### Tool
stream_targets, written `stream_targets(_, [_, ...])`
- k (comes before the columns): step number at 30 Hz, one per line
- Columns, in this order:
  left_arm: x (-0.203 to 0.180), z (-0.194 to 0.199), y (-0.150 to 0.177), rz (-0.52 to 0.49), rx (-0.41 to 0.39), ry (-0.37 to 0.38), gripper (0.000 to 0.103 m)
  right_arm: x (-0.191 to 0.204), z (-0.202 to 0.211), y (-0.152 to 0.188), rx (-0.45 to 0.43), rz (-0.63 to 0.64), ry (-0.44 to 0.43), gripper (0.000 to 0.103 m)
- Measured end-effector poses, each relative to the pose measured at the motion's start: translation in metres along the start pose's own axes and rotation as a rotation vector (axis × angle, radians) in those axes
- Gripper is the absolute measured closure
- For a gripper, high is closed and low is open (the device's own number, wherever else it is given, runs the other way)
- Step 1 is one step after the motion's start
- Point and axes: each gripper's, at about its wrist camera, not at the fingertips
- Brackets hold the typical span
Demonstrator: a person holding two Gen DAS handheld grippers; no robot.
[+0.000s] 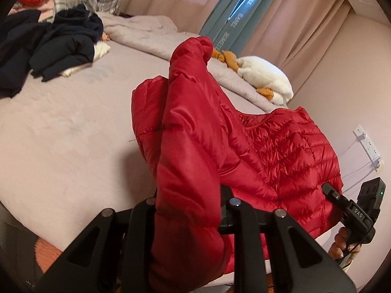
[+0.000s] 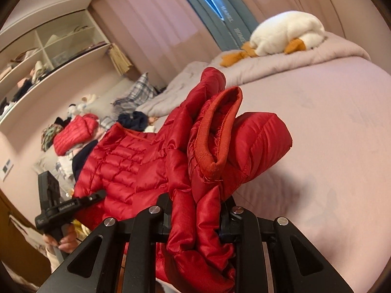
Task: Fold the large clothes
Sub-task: 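Hold the lifted red jacket up with both tools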
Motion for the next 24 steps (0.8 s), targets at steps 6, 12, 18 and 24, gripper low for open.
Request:
stream_targets(6, [0.005, 0.012, -0.014, -0.022, -0.063, -0.043, 0.081, 0.005, -0.004, -0.003, -0.02, 0.032, -0.015, 0.079])
stream_targets(12, [0.004, 0.01, -0.026, -0.037, -0.118, -0.056, 0.081, 0.014, -0.011, -0.013, -0.037, 0.07, -0.006, 0.079])
stream_targets(18, [-0.004, -0.015, -0.036, -0.057, -0.139, -0.07, 0.081, 0.016, -0.013, -0.023, -0.083, 0.085, 0.024, 0.078])
stream_targets(24, [-0.018, -0.047, -0.043, -0.087, -0.13, -0.051, 0.08, 0.004, -0.015, -0.031, -0.109, 0.07, 0.108, 0.078])
Point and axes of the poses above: each gripper's, at about its wrist camera, not at the fingertips, and z roughly against the way its jaws point, x to its left, y to its underside, and after that the axes turned 3 degrees about -x, right-handed
